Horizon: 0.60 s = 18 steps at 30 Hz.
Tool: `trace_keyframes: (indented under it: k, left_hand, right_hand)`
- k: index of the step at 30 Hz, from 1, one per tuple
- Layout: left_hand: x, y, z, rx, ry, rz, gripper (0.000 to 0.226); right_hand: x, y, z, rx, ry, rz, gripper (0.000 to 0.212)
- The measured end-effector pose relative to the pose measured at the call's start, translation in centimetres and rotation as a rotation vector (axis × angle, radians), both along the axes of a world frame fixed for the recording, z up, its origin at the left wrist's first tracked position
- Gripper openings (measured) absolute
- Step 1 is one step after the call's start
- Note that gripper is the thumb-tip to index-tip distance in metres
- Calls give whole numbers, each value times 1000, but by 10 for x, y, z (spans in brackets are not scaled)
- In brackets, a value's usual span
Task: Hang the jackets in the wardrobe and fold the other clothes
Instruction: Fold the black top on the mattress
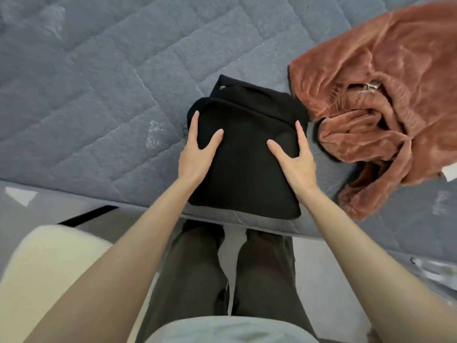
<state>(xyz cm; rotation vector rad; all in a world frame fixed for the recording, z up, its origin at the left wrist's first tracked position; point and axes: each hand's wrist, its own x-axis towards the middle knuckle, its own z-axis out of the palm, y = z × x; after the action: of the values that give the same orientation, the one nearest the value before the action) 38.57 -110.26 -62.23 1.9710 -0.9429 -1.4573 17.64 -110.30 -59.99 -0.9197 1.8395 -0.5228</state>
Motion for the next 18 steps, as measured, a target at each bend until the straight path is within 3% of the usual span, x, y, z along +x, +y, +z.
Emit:
trace_keyframes:
  k: [18]
  left_hand:
    - [-56,302,214,-135,-145,1102,74]
  right_hand:
    - [45,113,196,-158,-248,1170,78]
